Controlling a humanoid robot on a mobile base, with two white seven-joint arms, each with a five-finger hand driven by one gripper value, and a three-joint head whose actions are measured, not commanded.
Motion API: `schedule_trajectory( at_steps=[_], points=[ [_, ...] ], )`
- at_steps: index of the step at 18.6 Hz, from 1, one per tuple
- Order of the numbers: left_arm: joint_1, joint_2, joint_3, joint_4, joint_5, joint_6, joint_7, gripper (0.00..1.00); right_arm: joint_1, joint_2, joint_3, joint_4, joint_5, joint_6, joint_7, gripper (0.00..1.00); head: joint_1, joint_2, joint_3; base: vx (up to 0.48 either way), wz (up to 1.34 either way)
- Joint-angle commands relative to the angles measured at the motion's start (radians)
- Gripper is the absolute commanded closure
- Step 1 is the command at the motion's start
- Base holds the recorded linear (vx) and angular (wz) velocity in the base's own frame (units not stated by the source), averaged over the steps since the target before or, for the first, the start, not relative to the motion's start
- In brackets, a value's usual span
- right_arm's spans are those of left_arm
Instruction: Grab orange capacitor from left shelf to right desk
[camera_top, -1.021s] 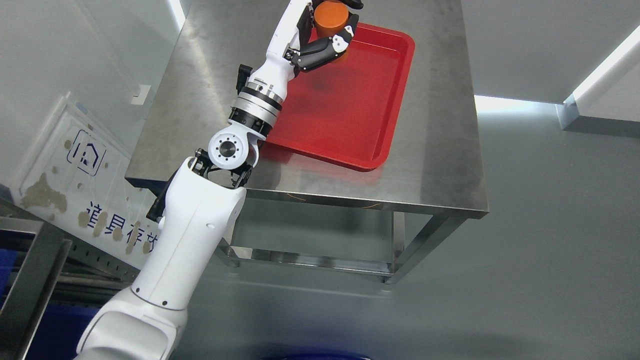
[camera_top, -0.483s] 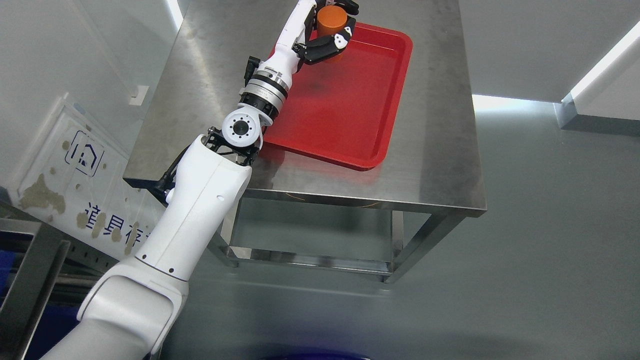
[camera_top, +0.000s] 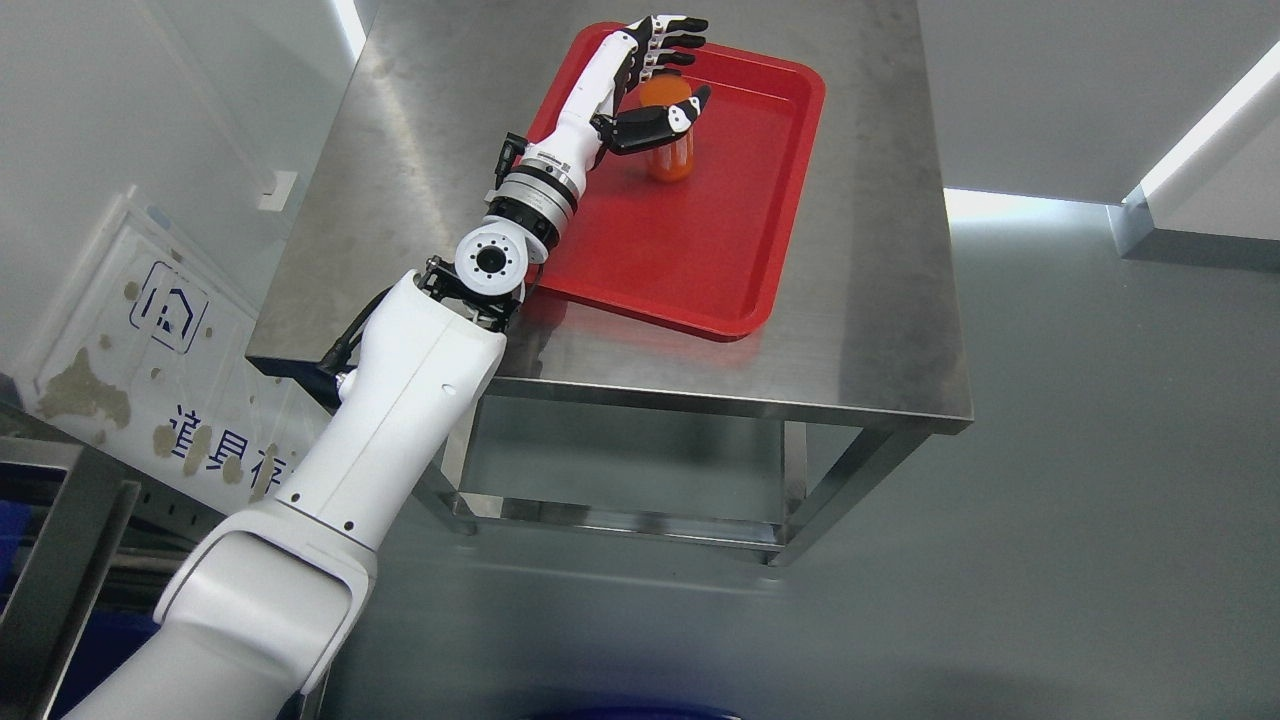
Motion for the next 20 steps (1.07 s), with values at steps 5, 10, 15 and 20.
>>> schedule_trajectory(
  at_steps=[5,10,15,20],
  points=[
    [-0.12,0.017,0.112,0.067,0.001,0.007,-0.003,0.09,-0.002,-0.017,-0.011,-0.034,0.005,0.0,0.001,0.0,0.0,0.0,0.0,0.0,0.0],
    [-0.081,0.017,0.363,-0.048,0.002,0.01,-0.005,0.07,-0.002,-0.017,-0.011,-0.034,0.005,0.0,0.001,0.0,0.0,0.0,0.0,0.0,0.0],
    [0.115,0.017,0.45,-0.334,0.002,0.118,-0.005,0.07,-0.002,-0.017,-0.011,-0.034,0.005,0.0,0.001,0.0,0.0,0.0,0.0,0.0,0.0],
    [0.205,0.017,0.451,-0.578,0.004,0.292,-0.002,0.03,-0.002,-0.017,-0.011,-0.034,0.005,0.0,0.001,0.0,0.0,0.0,0.0,0.0,0.0]
  ],
)
